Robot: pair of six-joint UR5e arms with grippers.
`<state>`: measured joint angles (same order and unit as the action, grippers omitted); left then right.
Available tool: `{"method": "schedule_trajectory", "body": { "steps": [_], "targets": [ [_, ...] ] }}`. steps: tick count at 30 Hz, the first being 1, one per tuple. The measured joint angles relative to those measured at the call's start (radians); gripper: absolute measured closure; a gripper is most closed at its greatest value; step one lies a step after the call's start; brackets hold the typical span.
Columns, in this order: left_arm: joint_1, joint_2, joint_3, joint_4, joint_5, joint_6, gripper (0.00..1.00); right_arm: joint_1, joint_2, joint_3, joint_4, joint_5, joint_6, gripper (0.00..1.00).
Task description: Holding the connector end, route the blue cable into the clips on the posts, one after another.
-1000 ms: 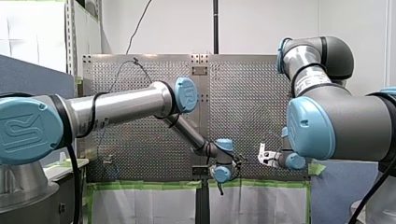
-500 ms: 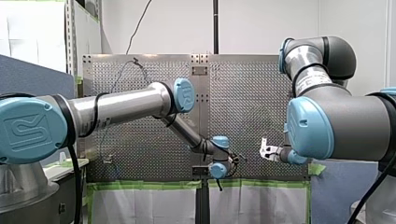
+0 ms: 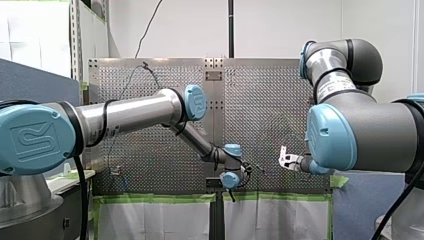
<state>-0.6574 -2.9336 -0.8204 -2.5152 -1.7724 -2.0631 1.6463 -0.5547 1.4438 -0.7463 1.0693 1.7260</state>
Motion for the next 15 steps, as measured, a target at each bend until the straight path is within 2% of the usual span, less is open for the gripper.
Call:
{"method": "schedule_trajectory", "body": {
  "steps": [3,4,5,7,8,9,10,14,15],
  "targets": [
    [0.003,0.0,0.0,-0.001,0.0,0.0,0.93,0.0,0.0,-0.002,0.001,-0.001,0.0,1.0],
    [0.003,0.0,0.0,-0.002,0.001,0.0,0.87,0.0,0.0,-0.002,0.001,-0.001,0.0,1.0],
    [0.004,0.0,0.0,-0.004,0.001,0.0,0.87,0.0,0.0,-0.002,0.001,-0.001,0.0,1.0],
    [0.005,0.0,0.0,-0.01,0.002,0.0,0.76,0.002,0.0,-0.002,0.001,-0.001,-0.001,1.0],
    [0.006,0.0,0.0,-0.015,0.004,0.0,0.76,0.002,0.0,-0.002,0.001,-0.001,-0.001,1.0],
    [0.007,0.0,0.0,-0.02,0.006,0.0,0.68,0.003,0.0,-0.002,0.001,-0.001,-0.001,1.0],
    [0.008,0.001,0.0,-0.024,0.01,0.0,0.65,0.004,0.0,-0.002,0.001,-0.001,-0.001,1.0],
    [0.013,0.003,0.0,-0.04,0.042,-0.005,0.57,0.007,0.0,-0.002,0.001,-0.002,-0.001,1.0],
    [0.015,0.004,0.0,-0.046,0.05,-0.003,0.52,0.007,0.001,-0.002,0.001,-0.001,-0.001,1.0]
  ]
}}
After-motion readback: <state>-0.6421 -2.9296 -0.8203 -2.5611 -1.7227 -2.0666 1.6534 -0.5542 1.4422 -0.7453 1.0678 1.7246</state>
